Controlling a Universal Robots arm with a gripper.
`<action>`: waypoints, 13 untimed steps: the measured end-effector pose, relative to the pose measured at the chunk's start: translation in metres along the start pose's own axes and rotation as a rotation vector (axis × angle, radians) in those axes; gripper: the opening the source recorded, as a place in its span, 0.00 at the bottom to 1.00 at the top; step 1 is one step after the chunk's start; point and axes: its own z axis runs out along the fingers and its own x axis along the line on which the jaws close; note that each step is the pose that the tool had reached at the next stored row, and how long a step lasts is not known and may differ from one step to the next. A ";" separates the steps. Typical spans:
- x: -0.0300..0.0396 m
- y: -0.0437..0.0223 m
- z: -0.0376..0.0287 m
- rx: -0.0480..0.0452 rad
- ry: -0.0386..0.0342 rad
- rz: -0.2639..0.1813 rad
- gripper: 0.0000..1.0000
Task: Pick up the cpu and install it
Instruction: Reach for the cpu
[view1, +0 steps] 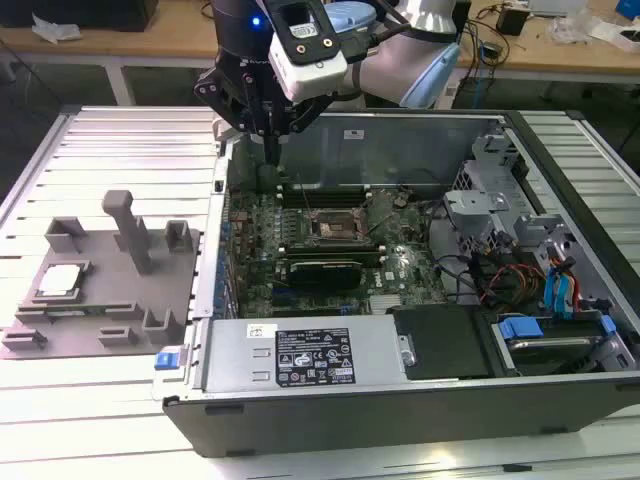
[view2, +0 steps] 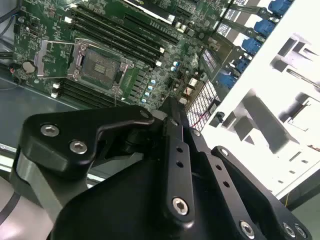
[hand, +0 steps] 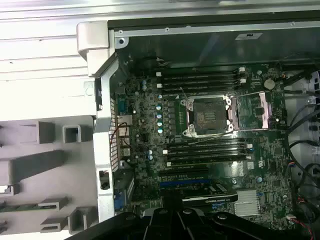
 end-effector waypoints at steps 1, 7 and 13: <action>0.0000 0.0000 0.0000 0.0000 0.0000 0.000 0.11; 0.0001 0.0000 0.0002 0.0001 0.0002 0.000 0.11; 0.0037 -0.0003 0.0001 0.0002 0.0003 0.000 0.11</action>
